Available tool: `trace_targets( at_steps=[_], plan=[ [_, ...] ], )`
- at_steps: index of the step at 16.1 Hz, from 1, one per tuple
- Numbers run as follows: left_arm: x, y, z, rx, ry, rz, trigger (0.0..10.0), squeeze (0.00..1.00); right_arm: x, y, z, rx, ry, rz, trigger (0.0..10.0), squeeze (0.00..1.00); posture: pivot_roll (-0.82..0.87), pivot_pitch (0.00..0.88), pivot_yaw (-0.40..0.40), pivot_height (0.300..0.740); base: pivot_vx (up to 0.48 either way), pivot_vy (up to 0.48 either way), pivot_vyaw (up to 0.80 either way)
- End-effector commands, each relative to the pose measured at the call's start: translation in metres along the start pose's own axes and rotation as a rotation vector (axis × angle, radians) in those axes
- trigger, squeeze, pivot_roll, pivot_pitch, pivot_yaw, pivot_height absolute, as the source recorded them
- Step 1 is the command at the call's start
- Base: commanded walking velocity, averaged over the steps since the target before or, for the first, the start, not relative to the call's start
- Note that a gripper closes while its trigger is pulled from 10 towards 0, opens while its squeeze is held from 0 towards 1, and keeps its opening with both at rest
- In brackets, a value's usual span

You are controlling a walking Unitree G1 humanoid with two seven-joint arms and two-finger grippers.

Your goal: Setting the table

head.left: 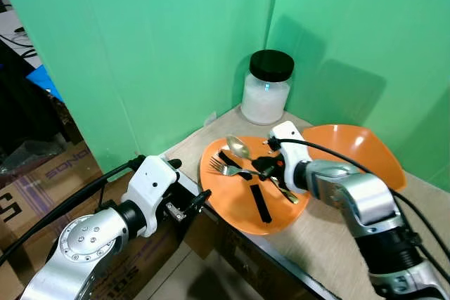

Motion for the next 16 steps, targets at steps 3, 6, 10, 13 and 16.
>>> trace_targets(
  at_steps=[3,6,10,13,16],
  plan=[
    [0.002,0.002,0.001,-0.009,-0.001,0.009,10.0,0.87,0.009,0.003,0.015,-0.063,0.037,-0.037,10.0,0.0,0.01,0.015,-0.031,0.74,0.0,0.0,0.0],
    [0.002,0.002,-0.001,-0.012,-0.002,0.007,10.0,0.87,0.013,0.001,0.029,-0.113,0.055,-0.083,10.0,0.0,0.01,0.019,-0.034,0.74,0.0,0.0,0.0],
    [-0.001,0.0,-0.006,0.004,-0.019,0.003,10.0,0.86,0.018,0.009,0.03,-0.151,0.08,-0.087,10.0,1.0,0.01,0.023,-0.039,0.74,0.0,0.0,0.0],
    [-0.009,-0.007,-0.014,0.029,-0.051,0.007,10.0,0.87,0.023,0.01,0.032,-0.153,0.094,-0.071,10.0,1.0,0.01,0.026,-0.04,0.74,0.0,0.0,0.0],
    [-0.014,-0.011,-0.019,0.047,-0.069,0.009,10.0,0.87,0.025,0.006,0.035,-0.132,0.089,-0.058,10.0,1.0,0.01,0.026,-0.043,0.74,0.0,0.0,0.0]
  ],
)
Point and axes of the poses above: a point about 5 cm out from each wrist's last joint towards the gripper, its own z axis pointing out of the wrist towards the gripper, its own x axis along the axis of the wrist's last joint, y = z × x, the point moved 6 cm from there along z, pointing out of the wrist towards the gripper, and after that the axes turned 15 degrees about z, right-handed, at the moved point
